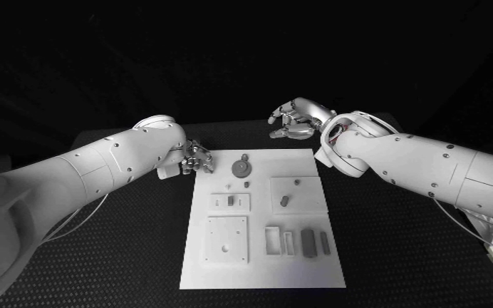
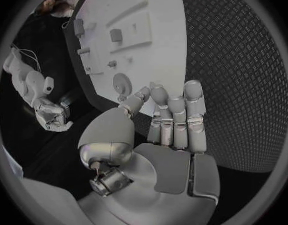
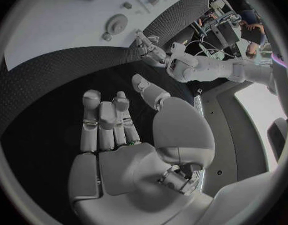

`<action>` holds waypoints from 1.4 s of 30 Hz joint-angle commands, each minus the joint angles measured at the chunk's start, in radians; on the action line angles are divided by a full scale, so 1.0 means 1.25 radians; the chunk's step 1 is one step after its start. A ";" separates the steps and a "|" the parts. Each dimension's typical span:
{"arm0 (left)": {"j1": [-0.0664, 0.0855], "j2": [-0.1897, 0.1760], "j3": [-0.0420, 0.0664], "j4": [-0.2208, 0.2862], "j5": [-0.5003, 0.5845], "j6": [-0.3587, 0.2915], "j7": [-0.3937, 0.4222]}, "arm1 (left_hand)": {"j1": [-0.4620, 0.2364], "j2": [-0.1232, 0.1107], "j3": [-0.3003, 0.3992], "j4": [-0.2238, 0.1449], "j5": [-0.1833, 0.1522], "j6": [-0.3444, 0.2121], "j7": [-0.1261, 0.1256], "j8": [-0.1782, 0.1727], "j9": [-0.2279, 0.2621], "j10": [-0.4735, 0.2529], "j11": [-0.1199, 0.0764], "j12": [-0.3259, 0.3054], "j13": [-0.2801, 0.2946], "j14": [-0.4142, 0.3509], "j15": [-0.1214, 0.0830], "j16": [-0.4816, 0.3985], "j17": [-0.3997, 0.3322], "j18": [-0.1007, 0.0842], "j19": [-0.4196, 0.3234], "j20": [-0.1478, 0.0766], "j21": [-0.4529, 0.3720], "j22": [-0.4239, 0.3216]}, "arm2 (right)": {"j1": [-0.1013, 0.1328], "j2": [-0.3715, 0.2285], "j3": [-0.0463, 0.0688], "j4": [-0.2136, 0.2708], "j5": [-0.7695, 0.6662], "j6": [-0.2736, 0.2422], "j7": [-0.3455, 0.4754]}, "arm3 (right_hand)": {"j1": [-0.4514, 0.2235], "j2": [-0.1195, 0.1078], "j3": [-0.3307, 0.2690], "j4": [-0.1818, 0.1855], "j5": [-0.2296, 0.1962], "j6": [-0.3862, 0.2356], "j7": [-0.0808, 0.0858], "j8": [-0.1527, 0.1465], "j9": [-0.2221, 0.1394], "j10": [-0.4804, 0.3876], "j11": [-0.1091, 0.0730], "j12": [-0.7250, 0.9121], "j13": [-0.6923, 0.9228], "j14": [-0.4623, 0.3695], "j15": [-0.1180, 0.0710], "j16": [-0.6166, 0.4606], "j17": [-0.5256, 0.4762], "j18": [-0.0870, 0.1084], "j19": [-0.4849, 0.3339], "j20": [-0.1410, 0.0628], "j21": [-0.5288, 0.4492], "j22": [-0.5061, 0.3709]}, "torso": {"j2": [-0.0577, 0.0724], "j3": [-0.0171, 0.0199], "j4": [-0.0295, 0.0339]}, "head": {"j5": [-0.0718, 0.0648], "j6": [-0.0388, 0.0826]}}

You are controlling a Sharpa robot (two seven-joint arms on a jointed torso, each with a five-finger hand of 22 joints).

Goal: Assemble the parts on the task board

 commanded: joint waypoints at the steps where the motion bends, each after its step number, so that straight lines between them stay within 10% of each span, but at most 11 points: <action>1: 0.000 -0.015 0.001 0.027 0.099 -0.019 -0.002 | 0.036 0.027 -0.001 -0.005 0.009 0.019 0.009 0.018 0.019 0.008 -0.002 0.006 -0.001 0.012 -0.011 0.006 -0.001 0.025 0.008 -0.002 0.005 0.016 | 0.000 -0.002 0.000 0.000 0.000 0.008 0.008 | -0.004 0.007 -0.003 -0.002 0.002 -0.001 0.007 -0.004 -0.001 -0.004 0.001 0.003 -0.001 -0.006 0.001 0.000 -0.001 0.035 0.005 -0.001 -0.003 0.006 | 0.000 0.0001 0.0002 | 0.000 -0.001; 25: 0.005 -0.177 -0.003 0.318 0.124 -0.133 -0.064 | -0.004 0.017 -0.007 -0.006 0.165 0.059 -0.019 0.080 0.100 0.037 -0.030 0.019 -0.005 0.040 -0.027 0.026 -0.007 0.019 0.032 -0.016 0.025 0.015 | 0.000 -0.012 0.000 0.005 0.002 0.008 0.006 | -0.004 0.007 -0.003 -0.002 0.002 -0.001 0.007 -0.004 -0.001 -0.004 0.001 0.003 -0.001 -0.006 0.001 0.000 -0.001 0.035 0.005 -0.001 -0.004 0.006 | 0.000 0.0007 0.0013 | 0.004 -0.002; 42: 0.003 -0.187 -0.046 0.365 0.072 -0.136 -0.075 | -0.018 0.014 -0.007 -0.007 0.189 0.073 -0.029 0.097 0.133 0.050 -0.039 0.022 -0.009 0.052 -0.030 0.031 -0.008 0.017 0.042 -0.018 0.034 0.015 | 0.000 -0.012 0.000 0.003 0.003 0.008 0.006 | -0.004 0.007 -0.003 -0.001 0.002 -0.001 0.007 -0.004 -0.001 -0.004 0.001 0.003 -0.002 -0.006 0.001 0.000 -0.001 0.035 0.005 -0.001 -0.004 0.006 | 0.001 0.0003 -0.0010 | 0.007 -0.008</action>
